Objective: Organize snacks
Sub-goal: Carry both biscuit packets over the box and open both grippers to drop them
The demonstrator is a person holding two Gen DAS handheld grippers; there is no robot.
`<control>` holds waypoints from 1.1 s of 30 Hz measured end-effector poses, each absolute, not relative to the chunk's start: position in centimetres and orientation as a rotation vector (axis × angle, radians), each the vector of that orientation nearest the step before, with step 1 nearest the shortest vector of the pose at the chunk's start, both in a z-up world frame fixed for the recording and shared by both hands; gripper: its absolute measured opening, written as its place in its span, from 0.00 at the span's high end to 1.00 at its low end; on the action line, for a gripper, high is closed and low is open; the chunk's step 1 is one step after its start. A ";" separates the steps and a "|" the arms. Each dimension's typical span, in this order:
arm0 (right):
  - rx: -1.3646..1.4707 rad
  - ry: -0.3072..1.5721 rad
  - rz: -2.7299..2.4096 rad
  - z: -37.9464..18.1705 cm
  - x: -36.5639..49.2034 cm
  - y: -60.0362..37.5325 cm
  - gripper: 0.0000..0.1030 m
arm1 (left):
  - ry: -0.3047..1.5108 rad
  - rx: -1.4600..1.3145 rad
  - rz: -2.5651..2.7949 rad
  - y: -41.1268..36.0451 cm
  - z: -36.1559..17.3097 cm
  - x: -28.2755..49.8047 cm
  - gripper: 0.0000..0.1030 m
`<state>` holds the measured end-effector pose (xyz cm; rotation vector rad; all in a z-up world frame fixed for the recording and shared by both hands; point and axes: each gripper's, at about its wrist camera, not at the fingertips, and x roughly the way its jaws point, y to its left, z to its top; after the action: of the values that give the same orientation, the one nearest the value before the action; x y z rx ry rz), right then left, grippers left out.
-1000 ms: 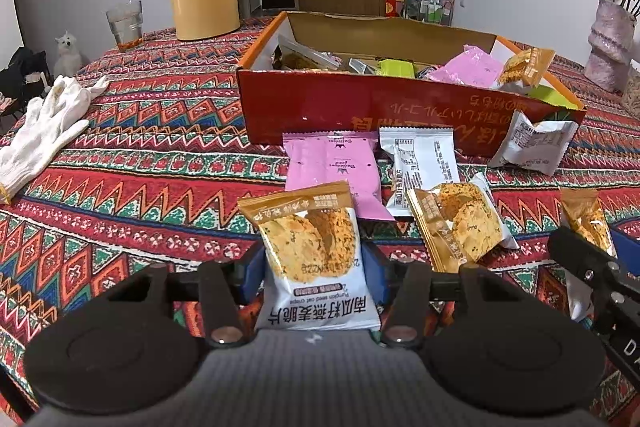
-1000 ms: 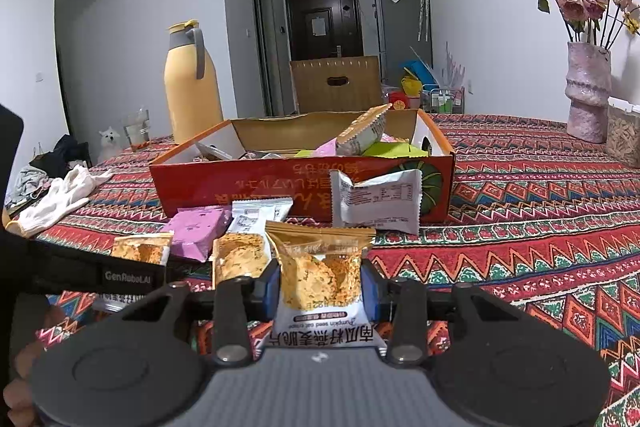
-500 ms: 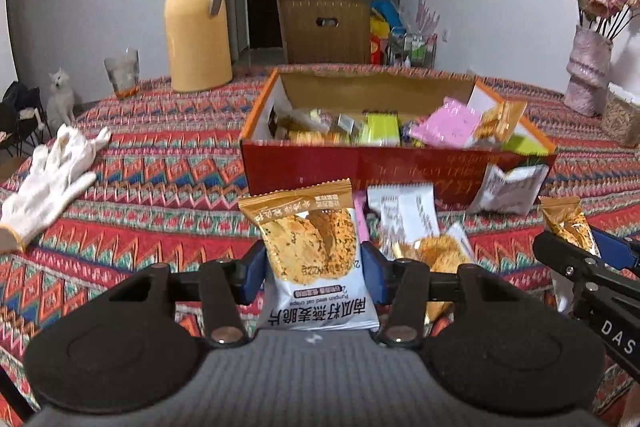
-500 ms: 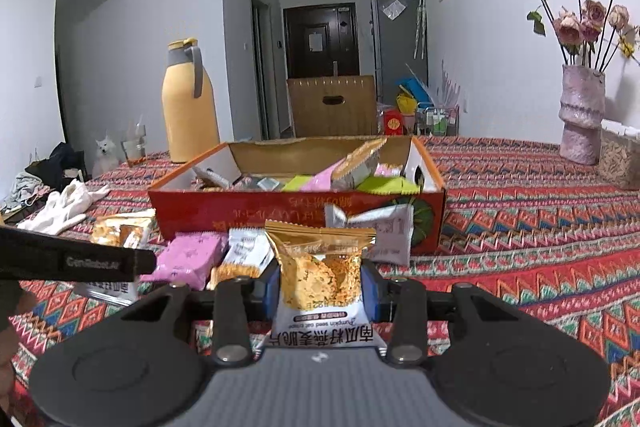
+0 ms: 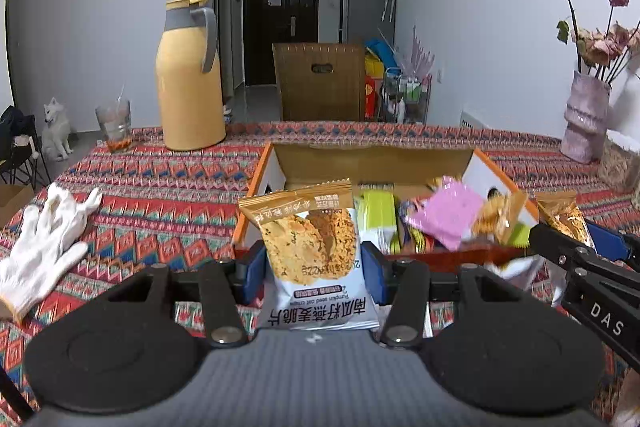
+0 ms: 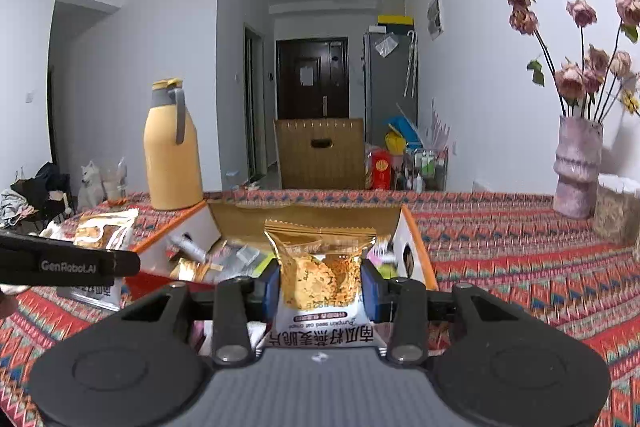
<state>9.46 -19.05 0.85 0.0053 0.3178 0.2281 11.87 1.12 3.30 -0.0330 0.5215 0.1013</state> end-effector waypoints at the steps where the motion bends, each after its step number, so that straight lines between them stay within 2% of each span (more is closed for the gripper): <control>1: 0.004 0.311 0.226 1.1 10.0 -19.0 0.62 | 0.518 -0.032 0.102 1.1 3.5 12.3 0.51; 20: -0.017 0.302 0.200 3.0 21.0 -16.9 0.62 | 0.457 -0.028 0.115 0.6 5.6 21.4 0.51; 33: -0.031 0.359 0.201 -0.1 23.7 -16.2 0.62 | 0.497 -0.048 0.177 2.0 1.8 25.4 0.51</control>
<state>23.73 -16.21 -0.12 -0.0307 0.3594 0.2012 25.36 1.97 1.77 -0.0482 0.4974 0.1768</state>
